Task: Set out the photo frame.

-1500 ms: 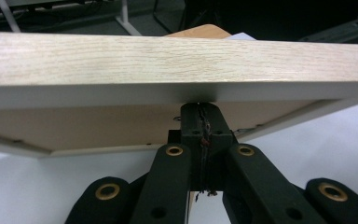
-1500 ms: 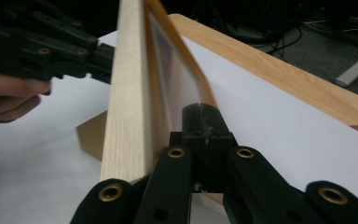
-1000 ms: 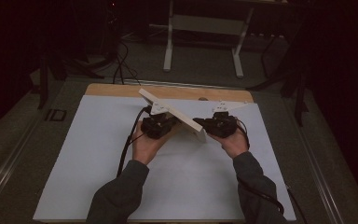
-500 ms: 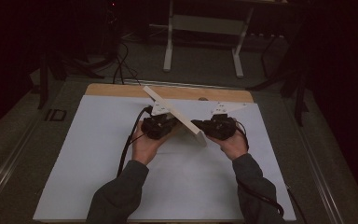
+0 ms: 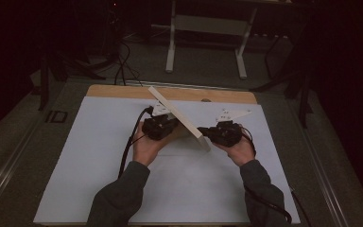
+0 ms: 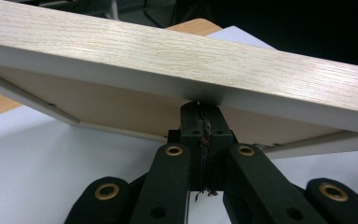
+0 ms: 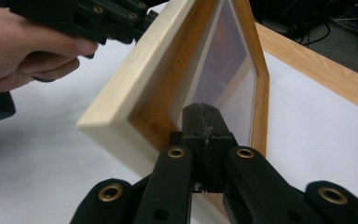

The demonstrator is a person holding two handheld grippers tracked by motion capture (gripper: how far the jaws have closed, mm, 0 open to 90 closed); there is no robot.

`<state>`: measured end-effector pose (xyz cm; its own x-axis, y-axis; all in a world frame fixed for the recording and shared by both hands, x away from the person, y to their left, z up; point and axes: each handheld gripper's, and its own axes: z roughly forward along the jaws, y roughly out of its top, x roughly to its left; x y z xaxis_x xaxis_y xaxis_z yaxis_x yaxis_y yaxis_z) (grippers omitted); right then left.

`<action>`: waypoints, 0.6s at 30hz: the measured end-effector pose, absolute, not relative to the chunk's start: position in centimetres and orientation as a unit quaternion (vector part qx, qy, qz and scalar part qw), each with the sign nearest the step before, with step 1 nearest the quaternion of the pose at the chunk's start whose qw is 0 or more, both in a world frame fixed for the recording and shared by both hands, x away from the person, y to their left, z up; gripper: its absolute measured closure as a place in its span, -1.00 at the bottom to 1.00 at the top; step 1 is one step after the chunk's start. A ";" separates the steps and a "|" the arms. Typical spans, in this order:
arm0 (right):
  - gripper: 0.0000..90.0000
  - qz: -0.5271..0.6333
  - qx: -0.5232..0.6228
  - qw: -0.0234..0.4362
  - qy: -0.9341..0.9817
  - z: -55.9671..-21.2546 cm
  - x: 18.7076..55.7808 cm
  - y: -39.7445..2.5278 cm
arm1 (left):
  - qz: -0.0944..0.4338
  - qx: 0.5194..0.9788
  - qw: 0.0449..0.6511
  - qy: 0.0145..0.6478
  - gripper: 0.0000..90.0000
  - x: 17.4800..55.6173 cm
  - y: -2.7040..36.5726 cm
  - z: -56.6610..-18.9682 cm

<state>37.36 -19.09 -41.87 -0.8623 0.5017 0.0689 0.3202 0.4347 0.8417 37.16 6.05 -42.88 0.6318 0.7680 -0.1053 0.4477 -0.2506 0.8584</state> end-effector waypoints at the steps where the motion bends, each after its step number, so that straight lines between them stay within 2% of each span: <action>1: 1.00 0.475 0.245 0.093 0.840 -41.9 37.3 -19.2 | 0.171 0.772 0.468 0.395 1.00 37.2 6.0 -42.9; 11: 1.00 0.477 0.212 0.087 0.848 -41.6 36.3 -17.9 | 0.168 0.774 0.463 0.399 1.00 37.6 6.1 -42.7; 18: 1.00 0.483 0.209 0.083 0.846 -41.8 36.1 -17.5 | 0.166 0.791 0.458 0.371 1.00 36.5 5.8 -42.9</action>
<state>36.11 -17.48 -41.76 -0.8990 0.4336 0.0617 0.2735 0.4458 0.8523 36.55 5.76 -42.91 0.6696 0.7386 -0.0778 0.4347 -0.3049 0.8474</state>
